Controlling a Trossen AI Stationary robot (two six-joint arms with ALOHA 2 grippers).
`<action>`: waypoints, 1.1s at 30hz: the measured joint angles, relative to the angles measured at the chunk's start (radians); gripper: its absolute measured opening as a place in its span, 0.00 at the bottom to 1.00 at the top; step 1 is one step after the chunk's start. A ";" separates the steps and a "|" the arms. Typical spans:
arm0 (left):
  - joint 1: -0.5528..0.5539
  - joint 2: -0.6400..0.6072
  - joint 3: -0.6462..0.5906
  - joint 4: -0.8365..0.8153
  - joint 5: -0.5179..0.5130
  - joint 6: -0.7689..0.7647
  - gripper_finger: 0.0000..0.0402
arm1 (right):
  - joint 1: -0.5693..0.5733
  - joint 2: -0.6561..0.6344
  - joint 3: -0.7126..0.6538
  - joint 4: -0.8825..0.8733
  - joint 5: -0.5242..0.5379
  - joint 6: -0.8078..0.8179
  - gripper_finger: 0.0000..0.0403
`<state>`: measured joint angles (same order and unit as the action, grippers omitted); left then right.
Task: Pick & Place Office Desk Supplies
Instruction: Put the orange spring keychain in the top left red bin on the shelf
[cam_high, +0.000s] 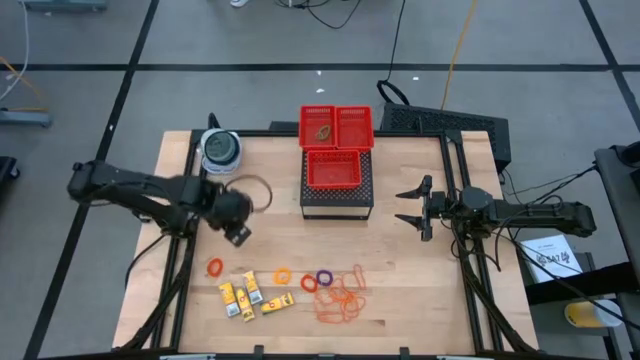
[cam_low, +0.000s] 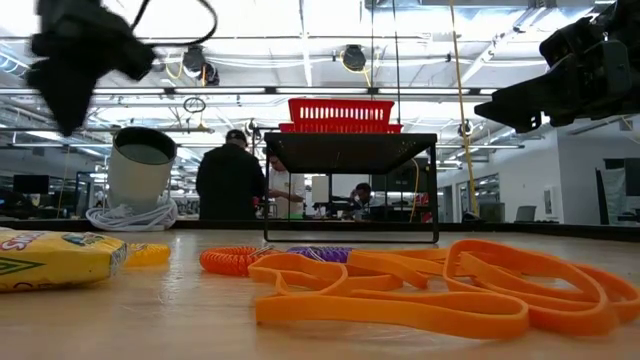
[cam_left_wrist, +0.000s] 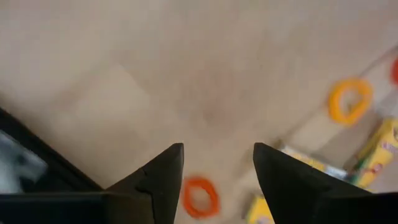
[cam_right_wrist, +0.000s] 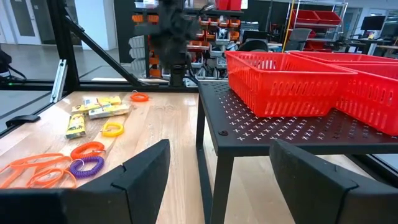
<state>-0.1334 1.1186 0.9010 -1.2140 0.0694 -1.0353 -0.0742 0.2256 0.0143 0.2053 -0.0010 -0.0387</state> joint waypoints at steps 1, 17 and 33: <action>-0.034 0.003 -0.023 0.005 0.020 -0.068 0.50 | 0.000 0.000 0.000 0.000 0.000 0.000 0.66; -0.383 0.020 -0.261 0.180 0.062 -0.748 0.50 | 0.000 0.000 0.000 0.000 0.000 0.000 0.66; -0.484 0.113 -0.419 0.527 0.064 -0.987 0.50 | 0.000 0.000 0.000 0.000 0.000 0.000 0.66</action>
<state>-0.6175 1.2313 0.4825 -0.6874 0.1333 -2.0227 -0.0741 0.2256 0.0143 0.2053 -0.0007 -0.0387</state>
